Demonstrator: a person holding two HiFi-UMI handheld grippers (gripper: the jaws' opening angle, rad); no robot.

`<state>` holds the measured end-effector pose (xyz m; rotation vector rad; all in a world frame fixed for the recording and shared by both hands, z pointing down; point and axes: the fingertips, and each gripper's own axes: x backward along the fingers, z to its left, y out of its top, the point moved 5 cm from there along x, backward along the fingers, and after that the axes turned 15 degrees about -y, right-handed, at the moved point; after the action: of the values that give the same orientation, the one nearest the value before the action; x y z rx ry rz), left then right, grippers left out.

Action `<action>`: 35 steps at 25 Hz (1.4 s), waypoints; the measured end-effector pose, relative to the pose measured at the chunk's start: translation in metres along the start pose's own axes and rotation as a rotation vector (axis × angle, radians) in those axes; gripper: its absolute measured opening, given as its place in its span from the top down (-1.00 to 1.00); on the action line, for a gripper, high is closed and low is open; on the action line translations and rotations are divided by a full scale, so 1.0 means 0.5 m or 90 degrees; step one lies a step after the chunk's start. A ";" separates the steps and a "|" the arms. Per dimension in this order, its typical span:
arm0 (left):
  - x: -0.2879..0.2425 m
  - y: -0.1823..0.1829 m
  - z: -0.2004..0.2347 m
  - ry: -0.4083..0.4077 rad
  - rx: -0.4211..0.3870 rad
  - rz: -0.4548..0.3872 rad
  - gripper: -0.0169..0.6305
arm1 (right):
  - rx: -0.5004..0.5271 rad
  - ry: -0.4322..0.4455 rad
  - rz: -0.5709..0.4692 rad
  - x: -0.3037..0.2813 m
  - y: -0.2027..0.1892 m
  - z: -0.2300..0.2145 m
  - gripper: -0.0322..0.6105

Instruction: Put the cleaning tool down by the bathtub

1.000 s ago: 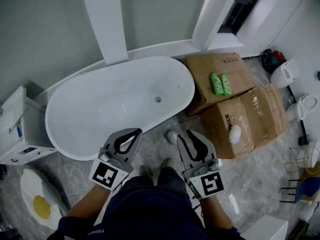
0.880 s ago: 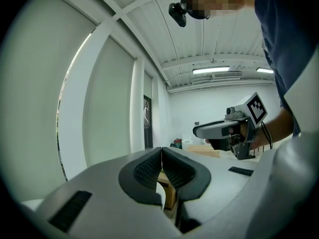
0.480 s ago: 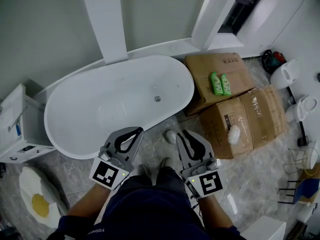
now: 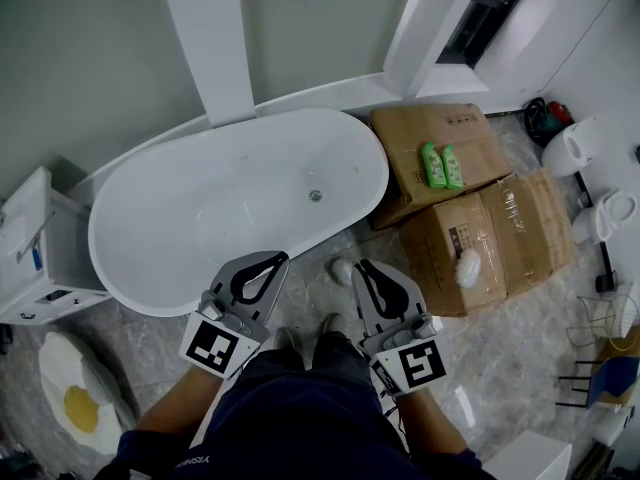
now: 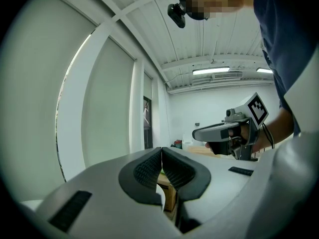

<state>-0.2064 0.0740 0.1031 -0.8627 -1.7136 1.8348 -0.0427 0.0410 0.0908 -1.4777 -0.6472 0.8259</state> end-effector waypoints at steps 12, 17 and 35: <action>-0.003 0.004 0.001 -0.004 0.000 -0.004 0.85 | -0.006 0.001 0.010 -0.004 0.004 0.007 0.86; -0.003 0.003 0.002 -0.008 -0.001 -0.004 0.85 | 0.004 0.007 0.003 -0.008 0.002 0.009 0.89; -0.009 -0.010 0.009 -0.014 0.008 0.000 0.85 | -0.005 0.018 0.023 -0.021 -0.017 0.006 0.89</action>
<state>-0.2069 0.0683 0.1086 -0.8397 -1.7146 1.8596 -0.0508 0.0351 0.1006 -1.5098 -0.6051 0.8301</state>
